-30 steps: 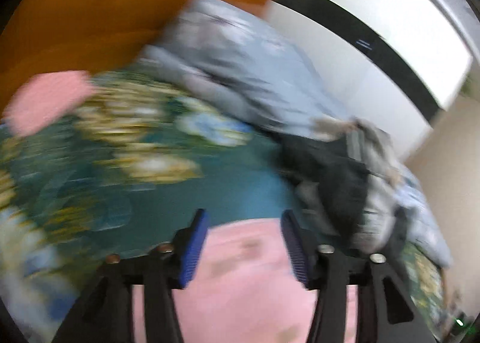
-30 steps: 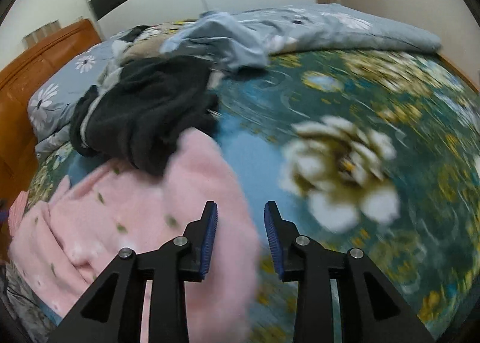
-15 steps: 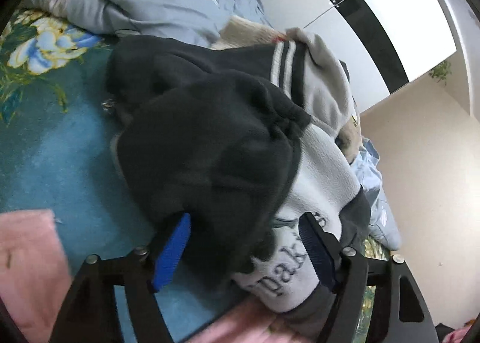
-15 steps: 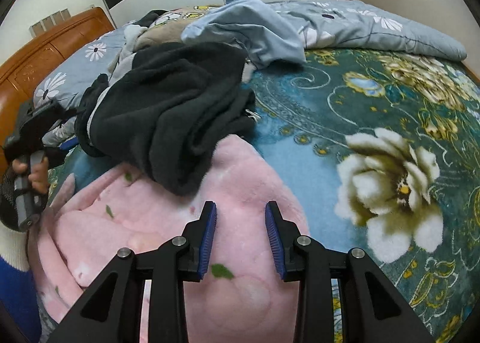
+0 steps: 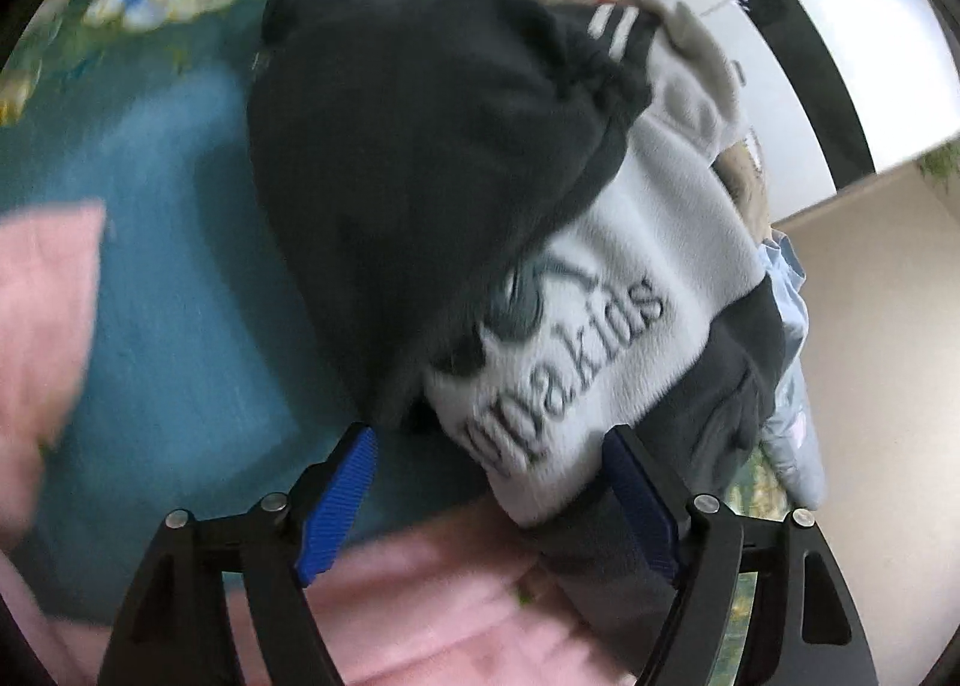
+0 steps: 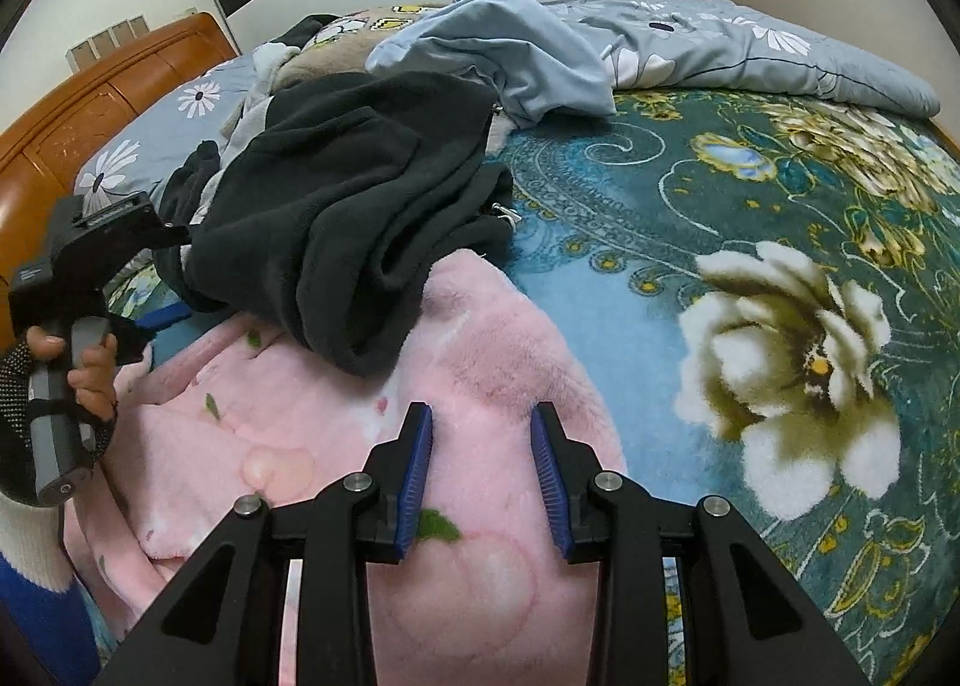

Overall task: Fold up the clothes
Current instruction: 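Grasp the black 'ppakids' hoodie with the left gripper and toss it onto the heap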

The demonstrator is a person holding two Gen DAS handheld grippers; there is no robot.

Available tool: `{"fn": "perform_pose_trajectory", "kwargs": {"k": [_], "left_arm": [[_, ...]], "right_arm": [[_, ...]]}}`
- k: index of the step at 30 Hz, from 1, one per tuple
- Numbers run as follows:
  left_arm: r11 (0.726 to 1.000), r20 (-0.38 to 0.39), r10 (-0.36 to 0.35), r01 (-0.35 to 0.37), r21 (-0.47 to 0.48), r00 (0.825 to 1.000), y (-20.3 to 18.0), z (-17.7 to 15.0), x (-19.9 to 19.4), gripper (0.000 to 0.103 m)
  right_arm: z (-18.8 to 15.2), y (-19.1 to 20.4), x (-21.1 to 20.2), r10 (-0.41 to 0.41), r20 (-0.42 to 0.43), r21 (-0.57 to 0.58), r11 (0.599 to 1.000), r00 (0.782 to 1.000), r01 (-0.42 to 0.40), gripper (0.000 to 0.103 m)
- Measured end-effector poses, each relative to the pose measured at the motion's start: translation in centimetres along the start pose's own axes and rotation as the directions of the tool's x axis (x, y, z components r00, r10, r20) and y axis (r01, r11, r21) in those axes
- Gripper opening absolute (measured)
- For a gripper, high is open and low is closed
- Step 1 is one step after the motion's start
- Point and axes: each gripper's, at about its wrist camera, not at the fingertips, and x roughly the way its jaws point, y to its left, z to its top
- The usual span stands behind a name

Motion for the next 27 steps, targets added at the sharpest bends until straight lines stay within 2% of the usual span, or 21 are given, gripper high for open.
{"fn": "perform_pose_trajectory", "kwargs": {"k": [4,7,9,11,13,14,15,17,22,25,27], "left_arm": [[0.995,-0.018,-0.078,0.076,-0.066,0.997,0.3,-1.0,0.5,0.079],[0.980,-0.022,-0.165,0.161,-0.112,0.986,0.1,-1.0,0.5,0.079],[0.979,-0.011,-0.190,0.188,-0.084,0.982,-0.9,-0.9,0.7,0.079],[0.980,0.010,-0.190,0.190,-0.065,0.982,-1.7,-0.7,0.8,0.071],[0.979,0.034,-0.195,0.197,-0.059,0.980,-1.9,-0.6,0.6,0.057],[0.978,0.049,-0.199,0.202,-0.047,0.979,-2.1,-0.6,0.3,0.046],[0.979,0.061,-0.198,0.200,-0.025,0.978,-2.3,-0.6,-0.1,0.034],[0.980,0.083,-0.198,0.196,0.032,0.977,-3.0,-0.6,-0.9,0.024],[0.949,0.167,-0.252,0.210,0.235,0.953,-7.0,1.3,-4.7,0.019],[0.925,0.224,-0.269,0.187,0.330,0.937,-10.0,3.9,-6.9,0.017],[0.905,0.279,-0.266,0.140,0.402,0.923,-12.2,7.7,-8.3,0.015]], "right_arm": [[-0.2,0.0,0.0,0.001,0.000,0.009,1.000,1.000,-0.001,0.035],[-0.4,0.0,0.0,-0.001,0.000,0.007,1.000,1.000,0.001,0.035],[-0.5,0.1,0.0,-0.003,0.000,0.006,1.000,1.000,0.003,0.035],[-0.5,0.0,0.0,-0.005,-0.002,0.012,1.000,1.000,0.005,0.035],[-0.6,-0.1,0.0,-0.004,-0.002,0.019,1.000,1.000,0.004,0.035],[-0.6,-0.1,-0.1,-0.003,-0.001,0.019,1.000,1.000,0.003,0.035],[-0.6,-0.2,-0.1,-0.003,-0.002,0.019,1.000,1.000,0.003,0.035],[-0.8,-0.3,0.0,-0.004,-0.004,0.019,1.000,1.000,0.004,0.035],[-0.8,-0.7,0.4,-0.001,-0.013,0.020,1.000,1.000,0.001,0.035],[-0.8,-0.8,0.5,0.003,-0.016,0.013,1.000,1.000,-0.003,0.035],[-0.8,-0.9,0.6,0.006,-0.018,0.009,1.000,1.000,-0.005,0.035]]}}
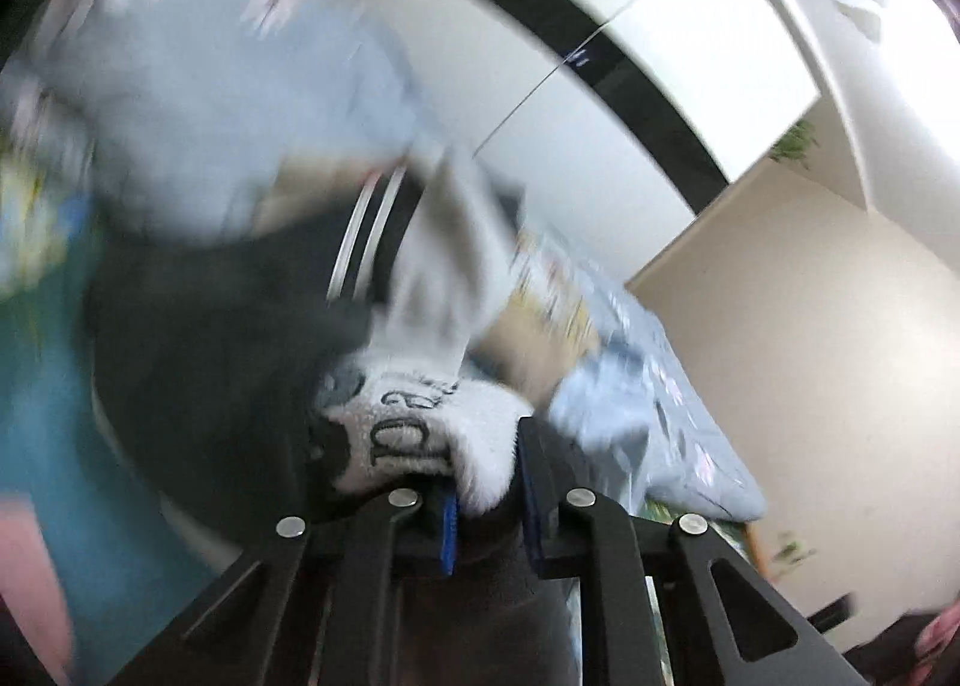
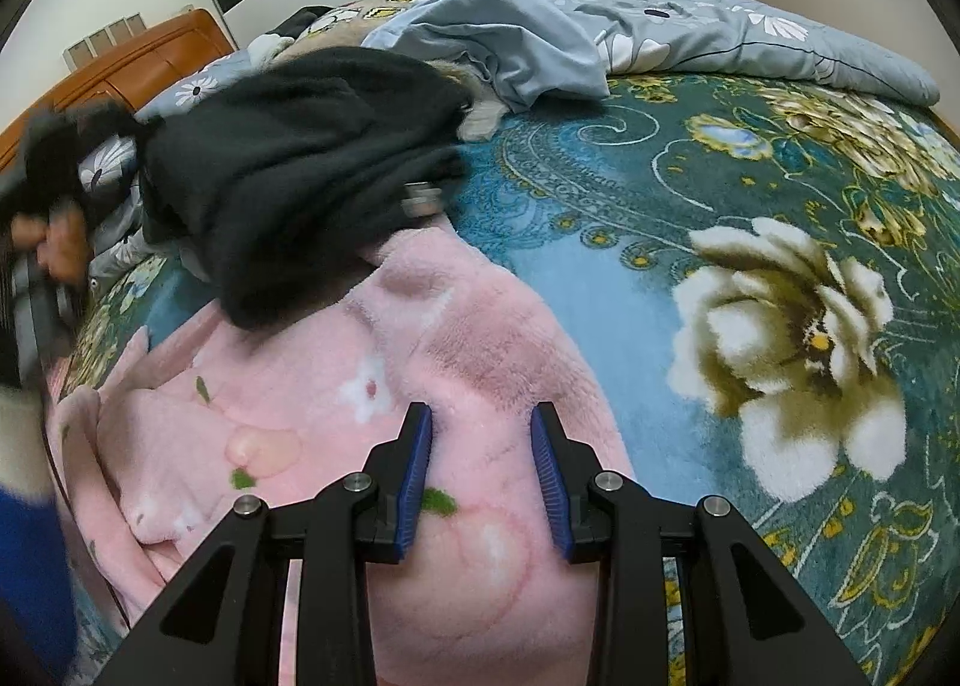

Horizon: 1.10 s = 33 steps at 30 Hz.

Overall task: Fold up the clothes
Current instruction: 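Grasp the black 'ppakids' hoodie with the left gripper and toss it onto the heap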

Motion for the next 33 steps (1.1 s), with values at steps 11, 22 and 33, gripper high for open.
{"fn": "perform_pose_trajectory", "kwargs": {"k": [11,22,33], "left_arm": [[0.947,0.274,0.037,-0.121,0.299,0.961,-9.1,18.8,-2.2,0.012],[0.934,0.190,0.215,-0.259,0.248,0.958,-4.7,19.5,10.6,0.016],[0.987,-0.056,0.143,-0.138,0.084,0.988,3.3,12.5,10.4,0.059]], "right_arm": [[0.8,-1.2,1.7,0.025,-0.027,0.003,1.000,0.999,-0.025,0.038],[1.0,-1.8,2.5,0.072,-0.017,0.010,0.997,0.997,-0.072,0.041],[0.9,-1.8,2.2,0.081,-0.007,0.009,0.997,0.997,-0.081,0.041]]}}
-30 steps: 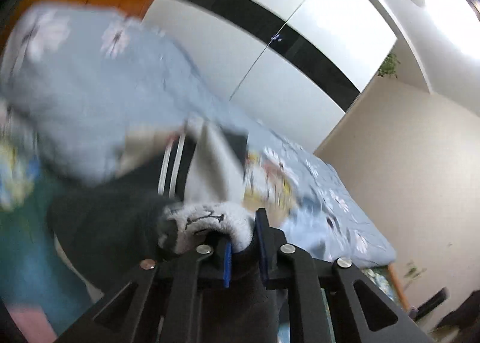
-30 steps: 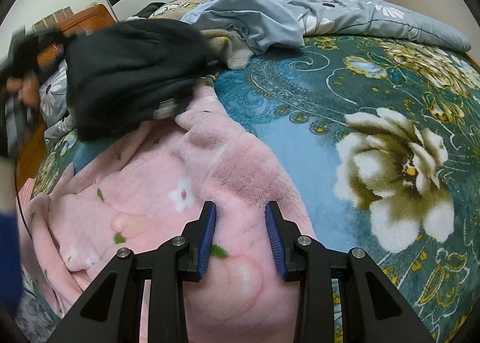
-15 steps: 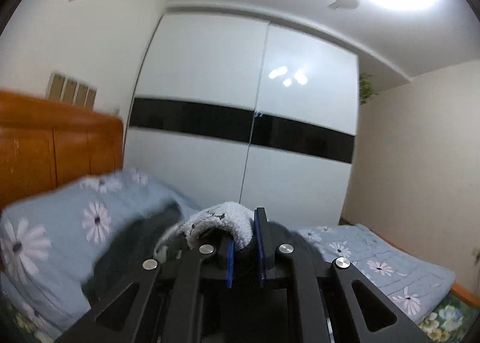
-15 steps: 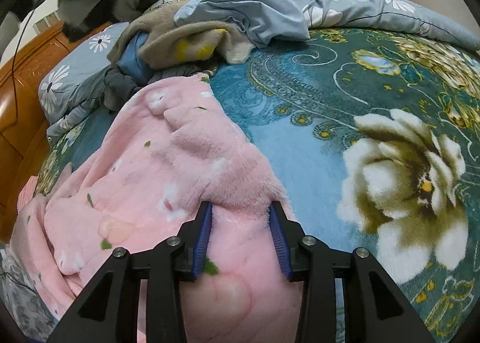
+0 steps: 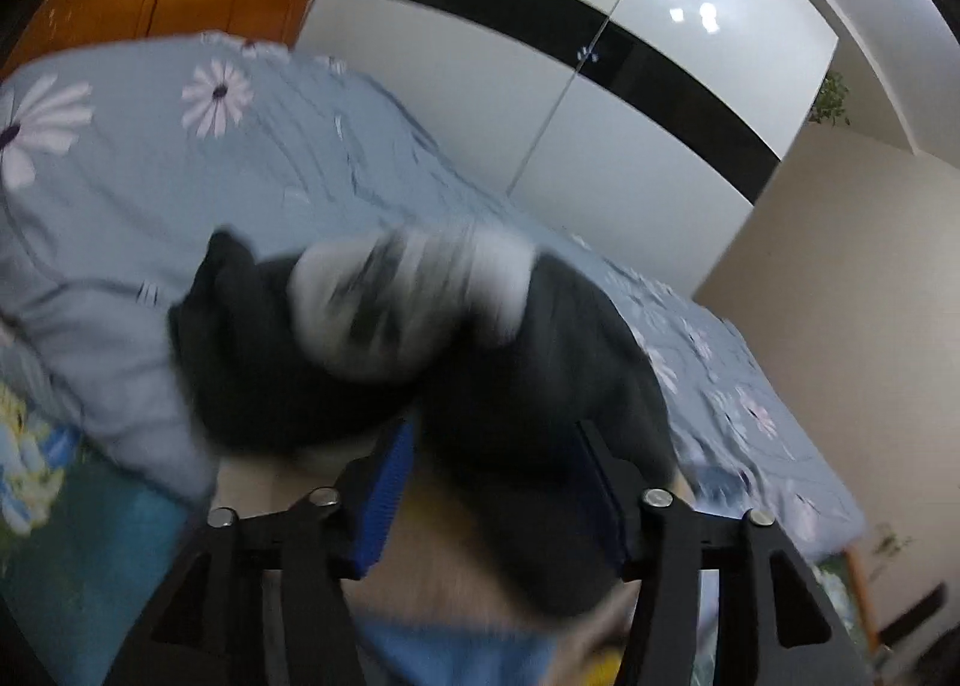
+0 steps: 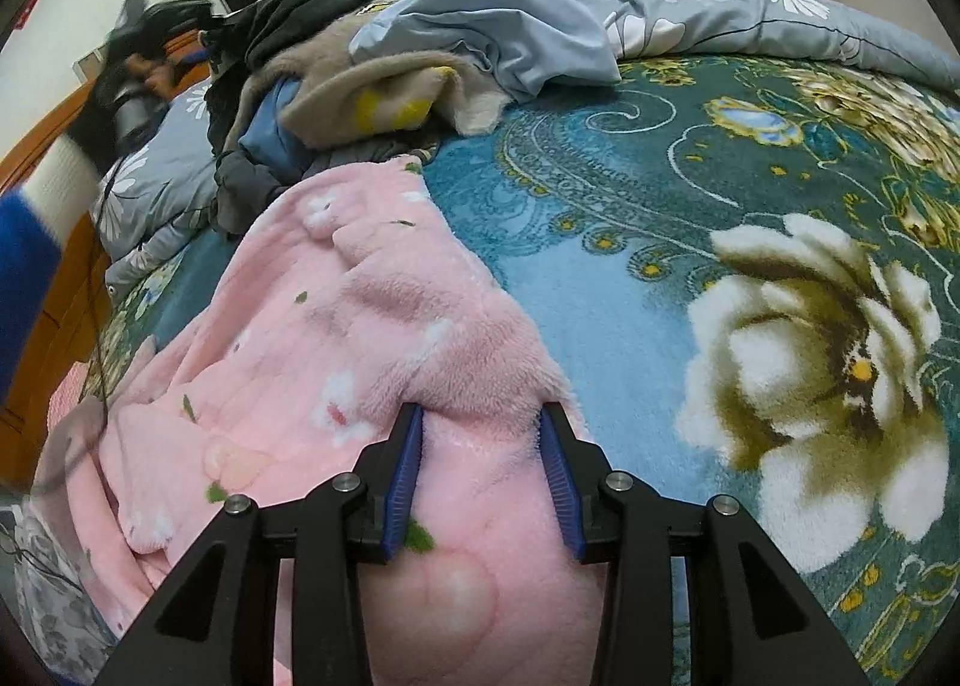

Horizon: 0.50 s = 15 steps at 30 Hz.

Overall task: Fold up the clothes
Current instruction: 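Grasp the black 'ppakids' hoodie with the left gripper and toss it onto the heap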

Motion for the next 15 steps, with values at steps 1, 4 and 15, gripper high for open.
{"fn": "perform_pose_trajectory", "kwargs": {"k": [1,4,15], "left_arm": [[1.000,-0.018,-0.016,0.016,-0.001,1.000,0.4,-0.8,-1.0,0.059],[0.999,-0.064,-0.037,0.038,0.012,0.997,1.5,-2.1,-5.7,0.059],[0.977,0.023,0.209,-0.210,0.039,0.978,9.8,-12.4,-24.1,0.071]], "right_arm": [[0.1,0.1,-0.2,-0.003,0.002,-0.004,1.000,1.000,0.003,0.041],[0.5,0.5,-0.9,-0.015,0.013,-0.021,1.000,1.000,0.015,0.041],[8.3,1.9,4.2,0.081,-0.065,-0.017,0.996,0.995,-0.082,0.041]]}}
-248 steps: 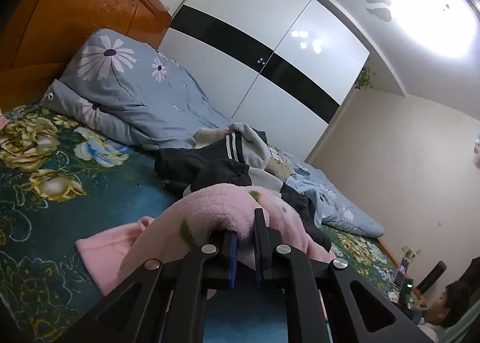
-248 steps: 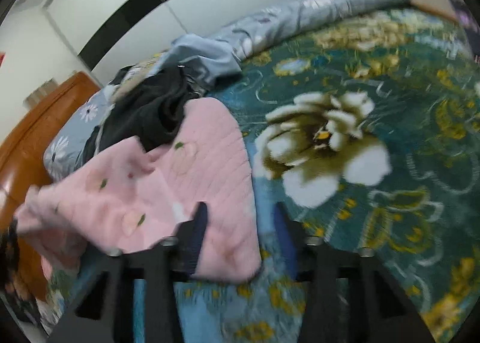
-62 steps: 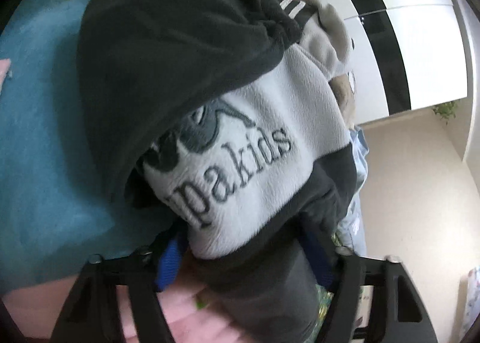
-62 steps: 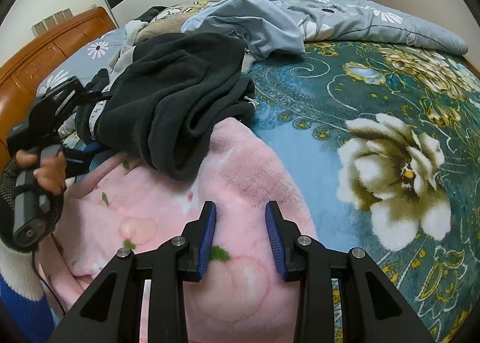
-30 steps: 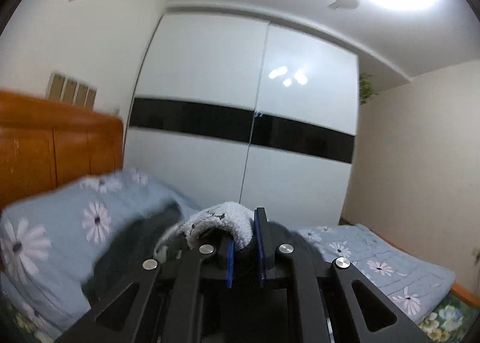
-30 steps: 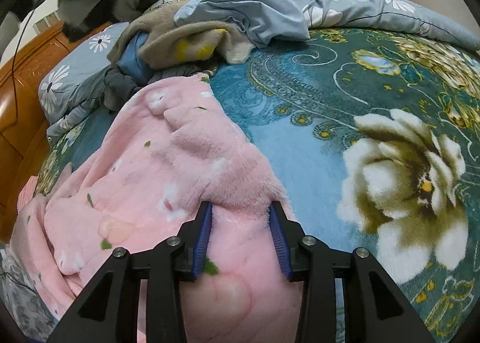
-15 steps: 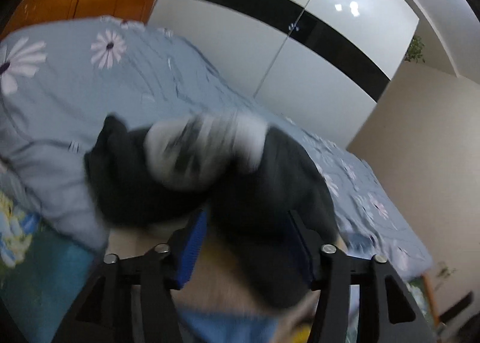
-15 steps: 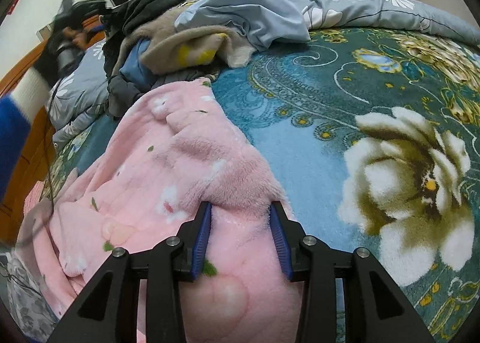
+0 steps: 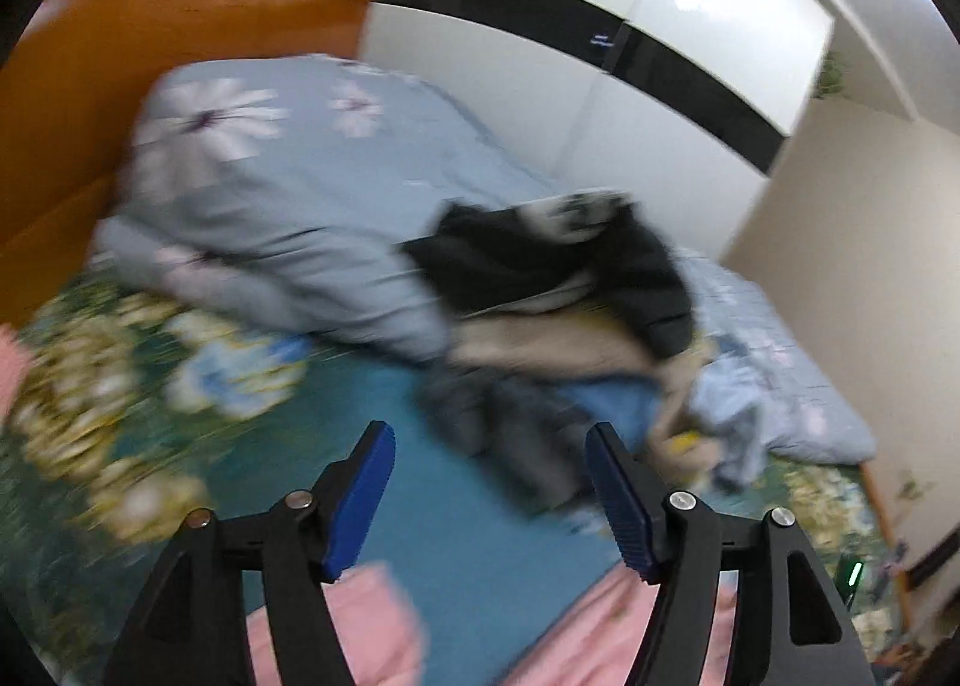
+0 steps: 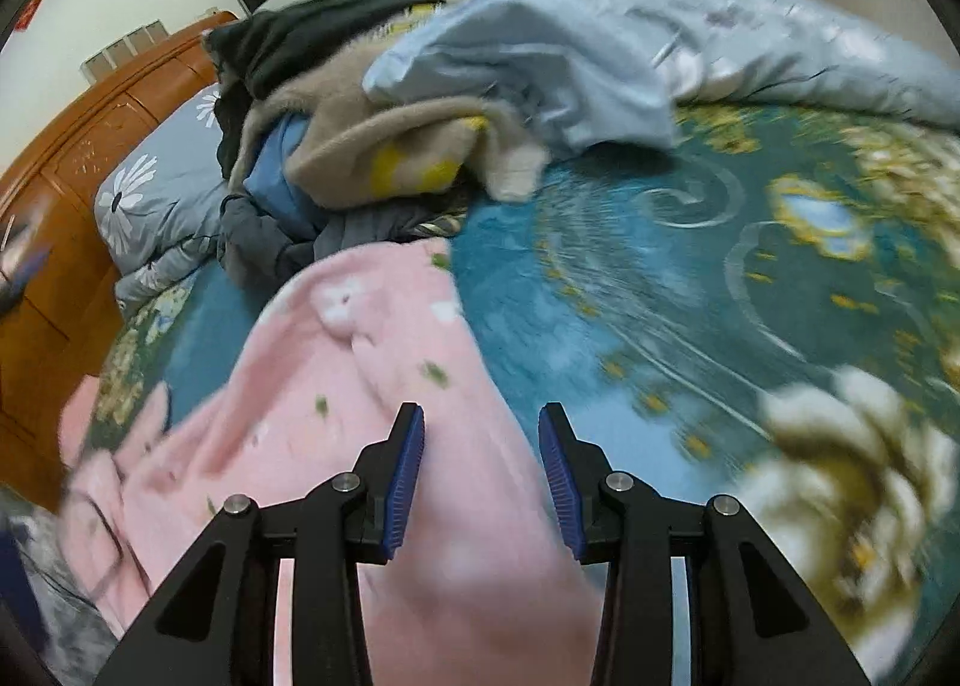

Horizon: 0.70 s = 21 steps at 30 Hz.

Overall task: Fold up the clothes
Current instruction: 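Grasp the black 'ppakids' hoodie with the left gripper and toss it onto the heap, then grasp the pink garment edge with the left gripper while the right gripper holds another edge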

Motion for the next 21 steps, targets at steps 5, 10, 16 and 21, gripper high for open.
{"fn": "perform_pose_trajectory", "kwargs": {"k": [5,10,16,21], "left_arm": [[0.985,-0.081,0.107,-0.117,-0.128,0.991,6.9,-6.2,-1.8,0.071],[0.946,-0.176,0.127,-0.173,-0.274,0.976,12.5,-11.1,-1.1,0.071],[0.933,-0.211,0.158,-0.216,-0.287,0.965,13.3,-13.6,-0.1,0.071],[0.953,-0.200,0.174,-0.216,-0.211,0.964,11.1,-13.7,0.3,0.071]], "right_arm": [[2.9,0.5,5.2,0.060,-0.099,0.065,0.996,0.993,-0.053,0.049],[1.8,2.4,6.3,-0.005,-0.110,0.044,0.999,0.994,0.010,0.051],[-0.3,4.0,5.0,-0.072,-0.102,-0.007,0.997,0.992,0.071,0.026],[-0.6,4.2,1.7,-0.110,-0.028,-0.025,0.994,0.994,0.109,0.018]]}}
